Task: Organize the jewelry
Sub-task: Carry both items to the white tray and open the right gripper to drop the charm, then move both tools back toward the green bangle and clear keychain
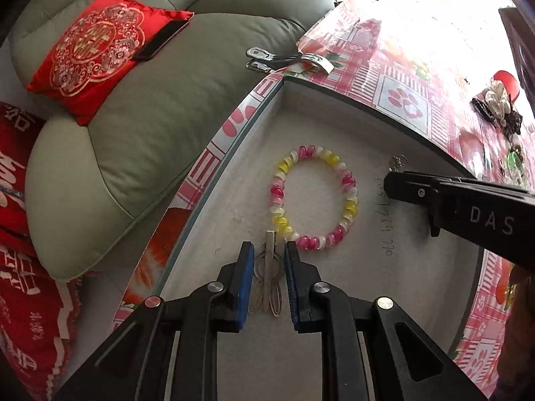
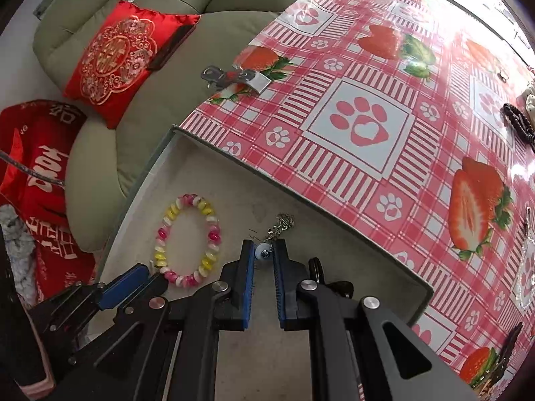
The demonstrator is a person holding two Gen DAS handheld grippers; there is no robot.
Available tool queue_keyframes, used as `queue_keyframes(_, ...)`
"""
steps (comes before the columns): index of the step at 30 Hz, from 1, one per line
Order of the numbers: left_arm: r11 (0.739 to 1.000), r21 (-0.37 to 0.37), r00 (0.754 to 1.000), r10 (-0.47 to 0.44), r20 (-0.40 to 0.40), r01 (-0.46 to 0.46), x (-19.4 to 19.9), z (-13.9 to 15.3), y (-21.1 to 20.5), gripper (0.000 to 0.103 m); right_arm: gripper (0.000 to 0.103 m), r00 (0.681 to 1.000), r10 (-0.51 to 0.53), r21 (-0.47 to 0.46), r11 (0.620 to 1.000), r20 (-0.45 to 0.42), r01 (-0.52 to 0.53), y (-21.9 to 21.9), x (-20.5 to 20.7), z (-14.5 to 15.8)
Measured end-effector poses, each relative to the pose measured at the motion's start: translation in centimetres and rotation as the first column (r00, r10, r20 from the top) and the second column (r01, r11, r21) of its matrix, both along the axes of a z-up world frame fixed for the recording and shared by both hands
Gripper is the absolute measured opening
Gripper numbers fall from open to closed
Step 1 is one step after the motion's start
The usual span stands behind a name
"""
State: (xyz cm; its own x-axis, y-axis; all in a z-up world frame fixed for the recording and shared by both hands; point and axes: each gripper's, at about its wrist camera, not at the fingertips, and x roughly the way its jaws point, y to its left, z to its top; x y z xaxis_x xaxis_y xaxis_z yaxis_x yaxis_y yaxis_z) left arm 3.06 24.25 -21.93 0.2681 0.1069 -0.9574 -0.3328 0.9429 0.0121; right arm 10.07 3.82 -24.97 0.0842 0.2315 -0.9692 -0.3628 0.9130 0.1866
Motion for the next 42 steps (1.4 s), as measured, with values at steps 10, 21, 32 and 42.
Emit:
queue_keyframes(10,1.0,0.027,1.0,-0.002,-0.026,0.003,-0.3,0.2,-0.5,0.026,0.035,0.999,0.001,0.033,0.999,-0.036,0.0,0.0,-0.1,-0.1)
queue_keyframes(21,0.998,0.049,1.0,-0.024,-0.019,0.025,-0.8,1.5,-1.4,0.08,0.044,0.998,-0.061,0.127,0.99,-0.012,0.062,-1.8,-1.0,3.4)
queue_keyframes(32,0.989,0.073,0.991,-0.133,0.019,0.131,-0.9,4.0,-4.3,0.103,0.062,0.976,-0.219,0.093,0.971,0.0,0.218,-8.5,-5.2,7.0)
queue_keyframes(42,0.96,0.017,0.959,-0.281,0.017,0.281,1.0,5.9,-11.5,0.103,0.103,0.876,-0.481,0.032,0.876,0.031,0.481,-20.8,-7.4,8.1)
